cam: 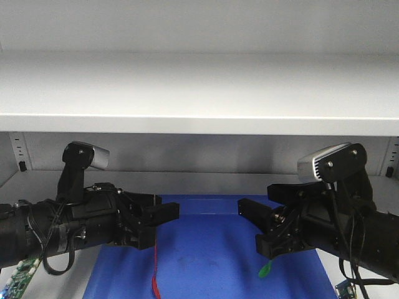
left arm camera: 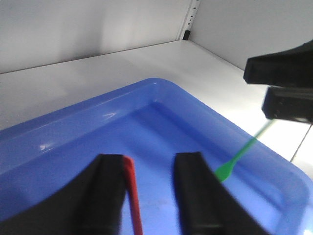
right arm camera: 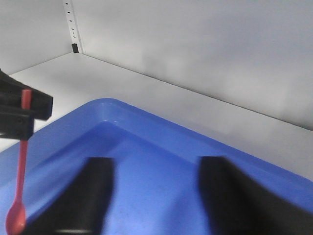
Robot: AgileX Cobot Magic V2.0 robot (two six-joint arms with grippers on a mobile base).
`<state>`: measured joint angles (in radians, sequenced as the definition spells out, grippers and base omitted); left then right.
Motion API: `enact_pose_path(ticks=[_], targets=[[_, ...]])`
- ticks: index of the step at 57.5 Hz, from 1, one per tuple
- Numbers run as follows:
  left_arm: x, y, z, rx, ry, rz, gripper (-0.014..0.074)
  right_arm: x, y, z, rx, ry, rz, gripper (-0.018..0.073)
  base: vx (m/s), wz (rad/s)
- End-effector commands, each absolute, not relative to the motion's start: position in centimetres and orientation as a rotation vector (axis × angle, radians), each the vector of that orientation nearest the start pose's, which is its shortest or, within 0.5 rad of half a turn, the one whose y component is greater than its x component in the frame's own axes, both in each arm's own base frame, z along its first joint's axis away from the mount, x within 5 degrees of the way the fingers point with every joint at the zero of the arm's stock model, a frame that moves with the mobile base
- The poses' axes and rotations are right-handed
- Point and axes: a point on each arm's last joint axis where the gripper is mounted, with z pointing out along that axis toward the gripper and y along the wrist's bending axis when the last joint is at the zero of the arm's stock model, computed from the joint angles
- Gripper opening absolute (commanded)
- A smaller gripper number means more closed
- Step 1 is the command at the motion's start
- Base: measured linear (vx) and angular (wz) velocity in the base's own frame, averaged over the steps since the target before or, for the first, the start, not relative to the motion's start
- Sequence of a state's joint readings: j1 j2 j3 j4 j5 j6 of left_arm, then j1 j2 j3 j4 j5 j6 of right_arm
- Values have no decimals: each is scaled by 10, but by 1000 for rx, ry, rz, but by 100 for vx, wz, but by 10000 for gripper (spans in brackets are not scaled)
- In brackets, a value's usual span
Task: Sort red and green spoons into left cabinet
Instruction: 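Lower both grippers with the spoons over the blue tray, then open both grippers to drop the red and green spoons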
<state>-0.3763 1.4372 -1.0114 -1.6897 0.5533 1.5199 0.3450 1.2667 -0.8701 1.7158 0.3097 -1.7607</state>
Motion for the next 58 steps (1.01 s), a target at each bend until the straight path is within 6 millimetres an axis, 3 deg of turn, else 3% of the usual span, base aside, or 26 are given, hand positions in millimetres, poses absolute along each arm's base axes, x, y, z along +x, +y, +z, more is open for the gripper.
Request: enact_pose_path(ticks=[1, 10, 26, 38, 51, 58], targets=[[274, -162, 351, 531, 1712, -960, 539, 253, 122, 347, -519, 1695, 546, 606, 0, 0], [276, -160, 351, 525, 1719, -930, 568, 250, 120, 351, -517, 1680, 534, 649, 0, 0], [275, -145, 352, 650, 1732, -579, 565, 240, 109, 366, -468, 1644, 457, 585, 0, 0], [268, -140, 361, 690, 1696, -502, 565, 235, 107, 372, -465, 1623, 458, 536, 0, 0], [263, -141, 363, 735, 1680, -514, 547, 233, 107, 359, -468, 1661, 462, 483, 0, 0], [256, -141, 360, 758, 1683, -543, 447, 228, 105, 342, -472, 1708, 462, 378, 0, 0]])
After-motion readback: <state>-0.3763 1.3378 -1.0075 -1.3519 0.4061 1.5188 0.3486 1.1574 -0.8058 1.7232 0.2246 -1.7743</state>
